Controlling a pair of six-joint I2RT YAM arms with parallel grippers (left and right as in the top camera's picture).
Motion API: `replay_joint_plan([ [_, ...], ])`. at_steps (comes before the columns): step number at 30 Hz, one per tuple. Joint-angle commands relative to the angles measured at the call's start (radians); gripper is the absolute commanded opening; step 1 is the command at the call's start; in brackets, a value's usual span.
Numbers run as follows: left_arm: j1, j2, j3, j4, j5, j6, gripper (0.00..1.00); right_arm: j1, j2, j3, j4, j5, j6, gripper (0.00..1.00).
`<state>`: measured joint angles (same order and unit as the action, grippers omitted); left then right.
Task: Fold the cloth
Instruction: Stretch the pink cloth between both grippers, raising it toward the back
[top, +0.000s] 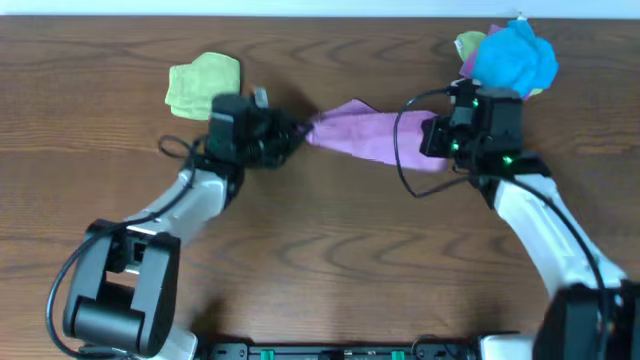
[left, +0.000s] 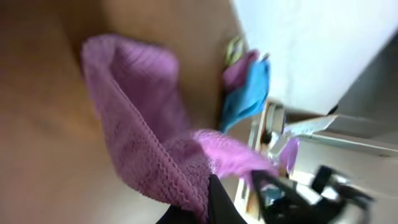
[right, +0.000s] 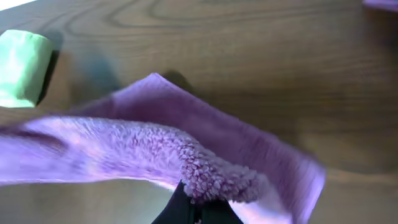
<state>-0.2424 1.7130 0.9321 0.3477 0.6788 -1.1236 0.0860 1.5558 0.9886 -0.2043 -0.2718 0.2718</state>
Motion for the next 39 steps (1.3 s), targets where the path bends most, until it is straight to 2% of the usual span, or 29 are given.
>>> replay_joint_plan([
  [1, 0.032, 0.022, 0.086, -0.008, -0.041, 0.082, 0.06, -0.003, 0.043, 0.115, 0.022, -0.032, 0.031, 0.01],
  [7, 0.057, 0.091, 0.193, -0.005, -0.079, 0.095, 0.06, 0.03, 0.153, 0.349, 0.021, -0.031, 0.025, 0.01],
  [14, 0.084, 0.191, 0.396, -0.022, -0.047, 0.143, 0.06, 0.039, 0.25, 0.51, -0.017, -0.016, 0.002, 0.01],
  [26, 0.148, 0.195, 0.464, -0.243, 0.125, 0.319, 0.06, 0.039, 0.253, 0.518, -0.149, -0.001, -0.048, 0.01],
  [39, 0.153, 0.195, 0.464, -0.687, 0.179, 0.625, 0.06, 0.037, 0.248, 0.518, -0.396, 0.0, -0.126, 0.01],
])
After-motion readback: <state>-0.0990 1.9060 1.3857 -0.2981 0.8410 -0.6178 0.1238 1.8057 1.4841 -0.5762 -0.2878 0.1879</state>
